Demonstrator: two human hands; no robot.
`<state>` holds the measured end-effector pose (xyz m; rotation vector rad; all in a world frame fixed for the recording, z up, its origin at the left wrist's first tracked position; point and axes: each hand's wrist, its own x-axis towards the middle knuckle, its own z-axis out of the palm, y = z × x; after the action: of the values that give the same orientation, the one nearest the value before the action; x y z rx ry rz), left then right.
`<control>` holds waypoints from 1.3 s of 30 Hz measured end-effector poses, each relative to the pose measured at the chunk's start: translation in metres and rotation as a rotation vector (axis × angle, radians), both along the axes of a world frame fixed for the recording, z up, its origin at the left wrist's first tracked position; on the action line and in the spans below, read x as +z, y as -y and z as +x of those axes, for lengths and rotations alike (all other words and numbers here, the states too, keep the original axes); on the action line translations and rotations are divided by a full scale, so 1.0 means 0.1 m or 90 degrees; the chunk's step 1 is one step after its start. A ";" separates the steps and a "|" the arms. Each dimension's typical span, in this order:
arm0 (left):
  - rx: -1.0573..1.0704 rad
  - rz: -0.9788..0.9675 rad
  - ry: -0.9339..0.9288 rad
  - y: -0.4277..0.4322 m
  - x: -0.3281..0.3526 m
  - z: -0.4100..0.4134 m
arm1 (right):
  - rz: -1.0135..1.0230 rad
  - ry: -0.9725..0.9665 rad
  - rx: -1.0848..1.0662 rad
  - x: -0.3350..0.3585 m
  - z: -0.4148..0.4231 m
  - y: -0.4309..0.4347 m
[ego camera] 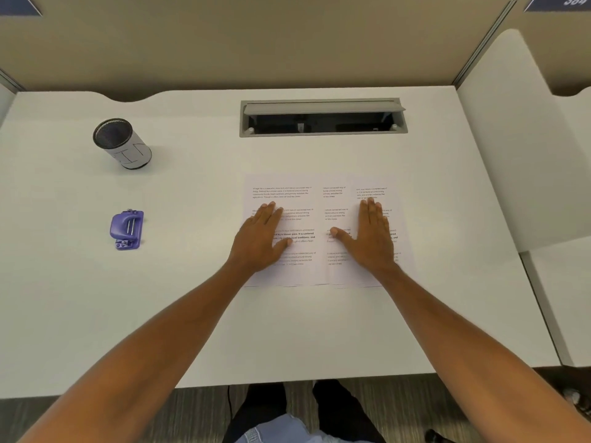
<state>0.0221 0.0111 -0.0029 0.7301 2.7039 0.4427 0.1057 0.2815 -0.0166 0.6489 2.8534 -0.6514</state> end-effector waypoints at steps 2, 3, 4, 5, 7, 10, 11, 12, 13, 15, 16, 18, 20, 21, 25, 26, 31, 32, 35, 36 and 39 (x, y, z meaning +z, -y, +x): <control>0.102 0.034 -0.006 0.06 0.04 0.01 | 0.023 -0.030 -0.058 0.03 0.03 -0.15; 0.153 0.043 0.001 0.09 0.06 0.01 | 0.046 -0.036 -0.093 0.04 0.04 -0.24; 0.196 0.046 0.017 0.12 0.07 0.00 | 0.069 -0.035 -0.129 0.06 0.05 -0.34; 0.229 0.047 0.037 0.14 0.07 0.00 | 0.084 -0.026 -0.163 0.07 0.06 -0.43; 0.262 0.048 0.074 0.16 0.07 -0.02 | 0.097 0.010 -0.215 0.09 0.06 -0.60; 0.271 0.070 0.096 0.13 0.08 -0.01 | 0.089 0.055 -0.232 0.10 0.06 -0.71; 0.273 0.077 0.100 0.11 0.08 -0.01 | 0.082 0.060 -0.229 0.10 0.05 -0.72; 0.273 0.081 0.103 0.08 0.09 0.00 | 0.073 0.063 -0.226 0.10 0.05 -0.71; 0.273 0.081 0.106 0.06 0.09 0.01 | 0.066 0.064 -0.222 0.10 0.05 -0.69; 0.270 0.080 0.111 0.00 0.11 0.03 | 0.058 0.060 -0.216 0.10 0.04 -0.64; 0.270 0.082 0.114 -0.02 0.11 0.04 | 0.054 0.057 -0.212 0.11 0.03 -0.61; 0.270 0.086 0.120 -0.08 0.13 0.06 | 0.044 0.055 -0.203 0.12 0.02 -0.54; 0.268 0.089 0.124 -0.13 0.14 0.08 | 0.037 0.055 -0.193 0.14 0.00 -0.47; 0.267 0.089 0.127 -0.15 0.15 0.09 | 0.033 0.053 -0.189 0.14 -0.01 -0.44; 0.266 0.098 0.137 -0.24 0.16 0.13 | 0.020 0.046 -0.181 0.16 -0.06 -0.31; 0.264 0.100 0.139 -0.26 0.16 0.14 | 0.015 0.044 -0.179 0.16 -0.07 -0.28; 0.255 0.114 0.145 -0.33 0.15 0.16 | -0.012 0.035 -0.168 0.16 -0.13 -0.11; 0.254 0.118 0.145 -0.34 0.14 0.17 | -0.013 0.034 -0.164 0.16 -0.14 -0.08; 0.254 0.135 0.146 -0.36 0.13 0.17 | -0.016 0.030 -0.151 0.16 -0.17 -0.01; 0.256 0.142 0.150 -0.36 0.13 0.17 | -0.019 0.029 -0.146 0.16 -0.17 0.00; 0.275 0.174 0.166 -0.34 0.13 0.14 | -0.046 0.024 -0.149 0.16 -0.18 0.00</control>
<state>0.0364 0.0448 0.0097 0.1227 2.5657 0.9508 0.0881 0.2817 -0.0002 0.9805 2.7291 -0.7624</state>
